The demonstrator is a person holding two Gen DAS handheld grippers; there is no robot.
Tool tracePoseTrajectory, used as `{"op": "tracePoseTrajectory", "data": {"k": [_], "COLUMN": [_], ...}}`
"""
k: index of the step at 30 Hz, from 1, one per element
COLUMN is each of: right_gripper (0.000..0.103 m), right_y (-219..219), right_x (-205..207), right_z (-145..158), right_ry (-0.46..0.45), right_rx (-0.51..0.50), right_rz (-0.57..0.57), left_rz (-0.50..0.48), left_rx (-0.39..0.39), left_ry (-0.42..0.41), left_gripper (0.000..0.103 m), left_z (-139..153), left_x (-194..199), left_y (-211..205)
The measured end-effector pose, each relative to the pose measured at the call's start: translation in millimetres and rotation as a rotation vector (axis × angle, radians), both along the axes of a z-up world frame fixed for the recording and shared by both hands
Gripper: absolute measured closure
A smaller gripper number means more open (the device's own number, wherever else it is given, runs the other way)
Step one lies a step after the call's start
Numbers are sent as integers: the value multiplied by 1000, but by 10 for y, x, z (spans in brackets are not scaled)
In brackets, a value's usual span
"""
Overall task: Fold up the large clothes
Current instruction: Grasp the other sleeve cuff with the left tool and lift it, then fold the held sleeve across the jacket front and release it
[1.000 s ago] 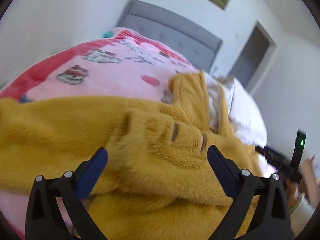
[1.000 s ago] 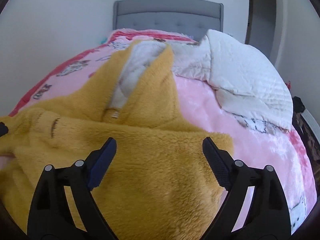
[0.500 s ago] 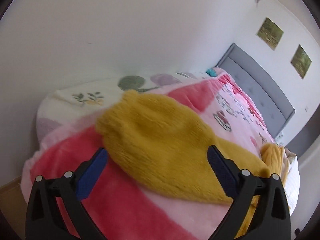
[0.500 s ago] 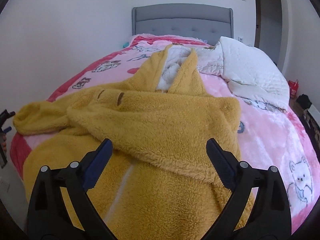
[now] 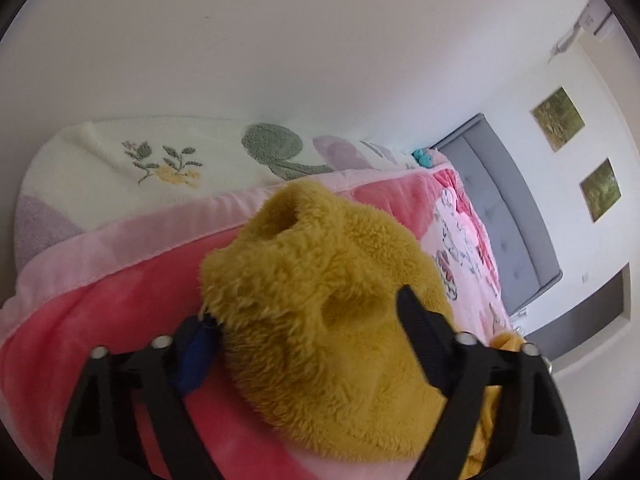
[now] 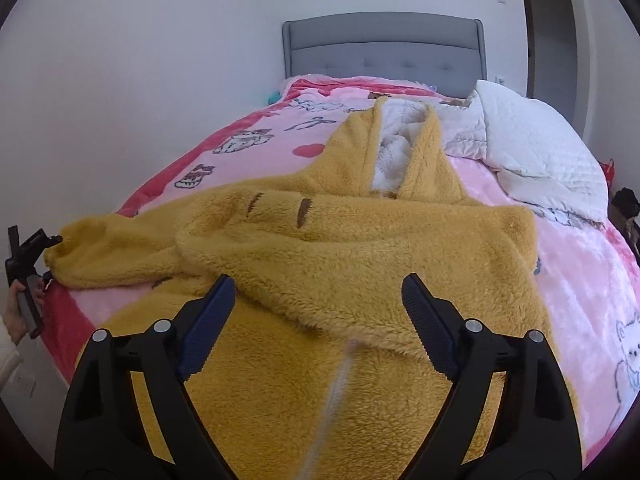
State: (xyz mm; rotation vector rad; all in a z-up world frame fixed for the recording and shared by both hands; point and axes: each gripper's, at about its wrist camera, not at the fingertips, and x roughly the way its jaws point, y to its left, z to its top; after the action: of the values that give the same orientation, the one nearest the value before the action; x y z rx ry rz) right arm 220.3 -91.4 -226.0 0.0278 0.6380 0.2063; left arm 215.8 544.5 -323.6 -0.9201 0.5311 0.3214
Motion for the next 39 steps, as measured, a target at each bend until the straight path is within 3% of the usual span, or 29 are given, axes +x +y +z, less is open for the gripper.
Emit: {"op": "tracePoseTrajectory", "data": {"k": [2,4,7,10,15,19,25,29,34,39], "right_gripper": [21,21,21,21,20,20,20,20,20,20], "right_y": [25,5,-82,-154,-283,-460,-977,-1517,-2151,-2426], "right_x": [-35,-61,-71,-101,-167,-209,-337,-485,-649,-748], "right_z": [16,33,65,107,170,175,144,150,116,29], "right_ry": [-4,-1,12,8,-3,2,16,19,32,39], "right_rx": [-30,-38,-3,9,1,-9,-6,-23,-16,-29], "right_rz": [-4,-13,-32,-48,-52,-83,-197,-319,-420,-450], "left_rz": [-16,-21,-25,-13,-125,-262,-487,-644,-801,-910], "left_rx": [-39,-40,37,47,271,308,368,416,593,733], "left_ry": [-12,-4,27,-18,-153,-289,-378,-347,-249,-125], "left_gripper": [60,75,84,88,88,88,88,88,88,87], "left_z": [-42,-35,51,166,889,1555,2061,1931,1348,624], "left_x": [50,92,145,139,224,404,606,723,792,857], "left_y": [25,-10,-123,-214,-916,-1769,-3376,-4535,-5985,-6743]}}
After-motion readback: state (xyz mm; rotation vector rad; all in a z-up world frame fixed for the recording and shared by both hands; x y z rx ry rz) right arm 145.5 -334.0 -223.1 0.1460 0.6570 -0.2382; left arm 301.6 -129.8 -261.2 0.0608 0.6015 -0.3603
